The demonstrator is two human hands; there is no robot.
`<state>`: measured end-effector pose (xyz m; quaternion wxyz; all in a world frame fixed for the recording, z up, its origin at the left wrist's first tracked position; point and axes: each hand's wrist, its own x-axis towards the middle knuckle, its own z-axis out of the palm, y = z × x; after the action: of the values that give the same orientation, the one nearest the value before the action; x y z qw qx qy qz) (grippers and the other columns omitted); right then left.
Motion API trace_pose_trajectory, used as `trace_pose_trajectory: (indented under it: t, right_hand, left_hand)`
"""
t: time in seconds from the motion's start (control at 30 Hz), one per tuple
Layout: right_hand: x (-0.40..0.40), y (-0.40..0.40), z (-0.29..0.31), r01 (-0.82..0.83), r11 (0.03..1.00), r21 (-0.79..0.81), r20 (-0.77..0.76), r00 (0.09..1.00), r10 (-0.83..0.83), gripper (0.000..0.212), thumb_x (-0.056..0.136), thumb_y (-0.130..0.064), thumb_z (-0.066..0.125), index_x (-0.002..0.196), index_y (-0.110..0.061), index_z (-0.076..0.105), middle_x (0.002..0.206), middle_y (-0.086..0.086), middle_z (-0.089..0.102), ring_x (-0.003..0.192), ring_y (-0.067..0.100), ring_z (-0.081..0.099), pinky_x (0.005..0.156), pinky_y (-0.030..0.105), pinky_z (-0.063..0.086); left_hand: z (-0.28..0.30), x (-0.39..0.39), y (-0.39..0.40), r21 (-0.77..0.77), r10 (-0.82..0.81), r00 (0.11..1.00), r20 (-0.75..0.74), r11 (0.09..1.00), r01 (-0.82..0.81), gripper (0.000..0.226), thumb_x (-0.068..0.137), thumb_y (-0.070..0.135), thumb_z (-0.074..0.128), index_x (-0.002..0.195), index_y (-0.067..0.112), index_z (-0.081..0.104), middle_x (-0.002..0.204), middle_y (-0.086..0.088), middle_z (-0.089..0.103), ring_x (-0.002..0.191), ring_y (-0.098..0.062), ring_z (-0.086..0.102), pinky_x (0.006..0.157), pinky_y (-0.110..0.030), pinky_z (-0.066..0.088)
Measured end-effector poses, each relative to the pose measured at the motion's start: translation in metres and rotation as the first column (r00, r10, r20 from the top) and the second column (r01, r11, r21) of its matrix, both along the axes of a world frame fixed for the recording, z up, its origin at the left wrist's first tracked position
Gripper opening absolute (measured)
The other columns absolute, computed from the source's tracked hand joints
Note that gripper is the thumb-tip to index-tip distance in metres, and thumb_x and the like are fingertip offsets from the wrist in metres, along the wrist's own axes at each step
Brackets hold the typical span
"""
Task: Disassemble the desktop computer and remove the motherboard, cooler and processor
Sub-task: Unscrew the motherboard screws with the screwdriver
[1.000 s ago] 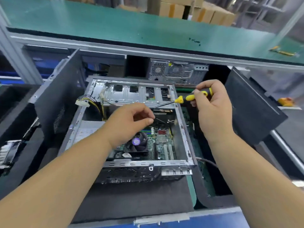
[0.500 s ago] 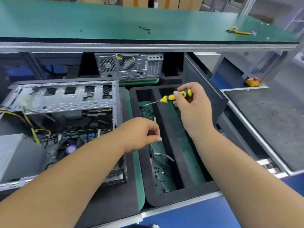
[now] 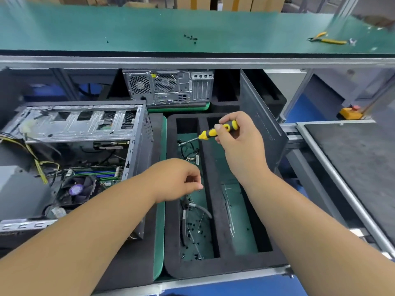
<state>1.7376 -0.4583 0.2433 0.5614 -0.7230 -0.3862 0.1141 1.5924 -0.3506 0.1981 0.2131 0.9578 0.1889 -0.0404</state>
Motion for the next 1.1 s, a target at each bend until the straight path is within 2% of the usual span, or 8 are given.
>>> trace_pose_trajectory:
  t: [0.17,0.2,0.33,0.53,0.67,0.8,0.93,1.1]
  right_hand:
    - [-0.009,0.016,0.004,-0.079,0.997,0.024,-0.001,0.997,0.079,0.006,0.094,-0.029,0.061,0.092,-0.032,0.056,0.089,0.006,0.064,0.081,0.025,0.065,0.053,0.026,0.052]
    - [-0.013,0.020,0.006,-0.096,0.995,0.030,-0.001,0.995,0.096,0.006,0.094,-0.029,0.061,0.092,-0.032,0.056,0.089,0.007,0.064,0.082,0.025,0.065,0.054,0.027,0.053]
    - [-0.034,0.041,0.012,-0.181,0.983,0.042,0.013,0.983,0.181,0.006,0.094,-0.032,0.060,0.092,-0.035,0.055,0.091,0.001,0.065,0.087,0.021,0.066,0.074,0.044,0.056]
    - [-0.075,0.076,0.017,-0.399,0.917,0.015,-0.013,0.917,0.399,0.012,0.094,-0.023,0.060,0.093,-0.034,0.057,0.088,-0.001,0.062,0.087,0.024,0.066,0.081,0.052,0.054]
    - [-0.103,0.102,0.011,-0.549,0.823,-0.147,0.029,0.829,0.558,0.012,0.093,-0.019,0.063,0.099,-0.029,0.059,0.088,-0.005,0.062,0.087,0.016,0.066,0.082,0.043,0.056]
    - [-0.131,0.125,0.003,-0.614,0.741,-0.274,0.086,0.751,0.654,0.013,0.091,-0.018,0.067,0.101,-0.026,0.063,0.083,-0.013,0.060,0.075,-0.002,0.058,0.066,0.011,0.045]
    - [-0.145,0.145,-0.006,-0.656,0.618,-0.433,0.085,0.653,0.753,0.012,0.088,-0.025,0.071,0.099,-0.029,0.065,0.080,-0.015,0.059,0.072,-0.002,0.056,0.064,0.010,0.043]
    - [-0.146,0.165,-0.020,-0.727,0.405,-0.554,0.041,0.462,0.886,0.014,0.085,-0.026,0.073,0.097,-0.030,0.066,0.082,-0.015,0.061,0.069,-0.005,0.055,0.062,0.008,0.039]
  left_hand:
    - [0.013,-0.024,0.013,-0.024,0.118,0.983,0.140,0.993,-0.116,0.010,0.089,0.045,0.058,0.081,0.040,0.061,0.077,0.019,0.062,0.072,0.003,0.055,0.066,-0.026,0.047]
    - [0.016,-0.031,0.016,-0.035,0.148,0.974,0.174,0.989,-0.144,0.009,0.089,0.044,0.059,0.080,0.043,0.061,0.077,0.020,0.062,0.072,0.004,0.055,0.067,-0.026,0.047]
    - [0.025,-0.067,0.032,-0.081,0.266,0.913,0.310,0.964,-0.253,0.007,0.086,0.045,0.060,0.081,0.042,0.063,0.076,0.021,0.062,0.072,0.000,0.057,0.066,-0.028,0.050]
    - [0.030,-0.129,0.065,-0.126,0.428,0.830,0.358,0.903,-0.411,0.007,0.087,0.041,0.064,0.080,0.038,0.065,0.070,0.009,0.063,0.064,-0.009,0.058,0.062,-0.031,0.050]
    - [0.025,-0.165,0.091,-0.138,0.503,0.807,0.311,0.864,-0.485,0.009,0.087,0.038,0.064,0.078,0.036,0.065,0.066,0.008,0.063,0.054,-0.008,0.056,0.055,-0.032,0.051]
    - [0.015,-0.190,0.118,-0.060,0.505,0.844,0.179,0.862,-0.503,0.009,0.087,0.037,0.063,0.079,0.037,0.065,0.069,0.016,0.062,0.064,-0.002,0.058,0.061,-0.027,0.048]
    - [0.004,-0.202,0.137,0.032,0.462,0.887,0.017,0.886,-0.462,0.006,0.087,0.036,0.061,0.083,0.039,0.064,0.075,0.017,0.061,0.074,-0.004,0.056,0.060,-0.025,0.039]
    - [-0.006,-0.203,0.149,0.038,0.458,0.888,-0.042,0.889,-0.457,0.007,0.088,0.037,0.059,0.091,0.038,0.065,0.080,0.017,0.061,0.077,-0.003,0.054,0.059,-0.022,0.037]
